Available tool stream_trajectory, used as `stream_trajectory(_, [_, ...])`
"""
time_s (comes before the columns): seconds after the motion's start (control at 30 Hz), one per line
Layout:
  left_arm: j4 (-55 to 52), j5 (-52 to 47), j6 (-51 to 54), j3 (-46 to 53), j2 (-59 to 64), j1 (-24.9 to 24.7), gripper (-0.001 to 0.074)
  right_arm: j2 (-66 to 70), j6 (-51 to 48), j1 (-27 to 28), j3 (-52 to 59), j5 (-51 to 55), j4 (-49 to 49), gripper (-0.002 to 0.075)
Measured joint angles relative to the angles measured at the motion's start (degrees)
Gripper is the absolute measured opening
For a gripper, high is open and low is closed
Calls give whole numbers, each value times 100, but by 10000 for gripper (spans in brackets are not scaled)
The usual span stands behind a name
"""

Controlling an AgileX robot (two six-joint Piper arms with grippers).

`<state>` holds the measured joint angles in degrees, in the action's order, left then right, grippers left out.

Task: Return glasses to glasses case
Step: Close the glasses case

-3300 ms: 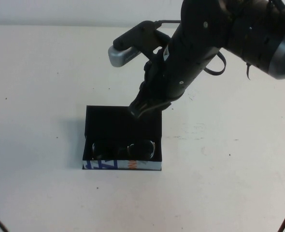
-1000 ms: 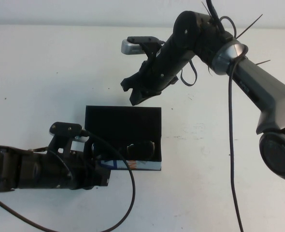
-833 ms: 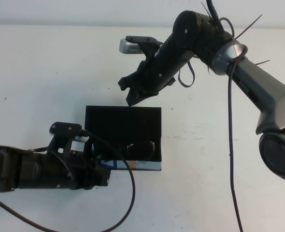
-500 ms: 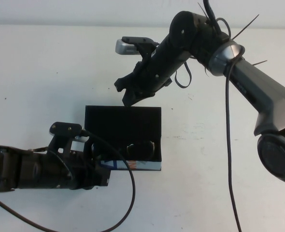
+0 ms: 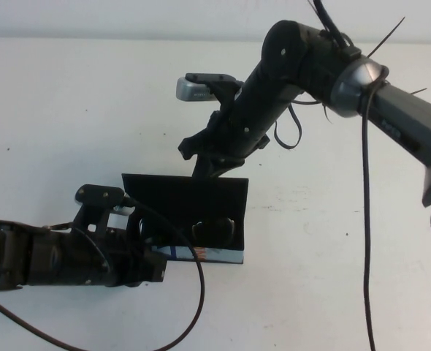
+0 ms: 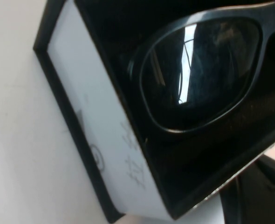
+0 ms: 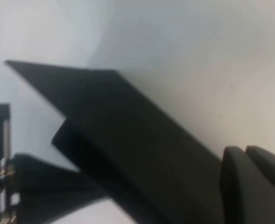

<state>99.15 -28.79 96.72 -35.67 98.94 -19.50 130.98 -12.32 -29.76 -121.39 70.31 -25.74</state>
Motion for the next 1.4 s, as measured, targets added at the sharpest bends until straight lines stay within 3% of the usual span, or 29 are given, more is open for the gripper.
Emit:
stream_trajectory(0.27, [0,18,96,0,0,0,-4,-880,-180,-292,1093,0,0,-11])
stream_trajectory(0.57, [-216,356,-127,12,-223,0,-4,-941,-217,-616,2087,-10,23,-11])
stream_trajectory(0.97, [-1089,775,-1353,783,-2187,0,-4,-1013,-333,-632,2195,-54,-150,-11])
stream_trajectory(1.23, [-1292,775,-1631,1047,-3295,0,-4,-1774,-630,-845,2235,-56,-278,-11])
stream_trajectory(1.4, [-1387,775,-1684,1047,-3708,0,-4,-1838,-319,-851,2235,-518,543,-11])
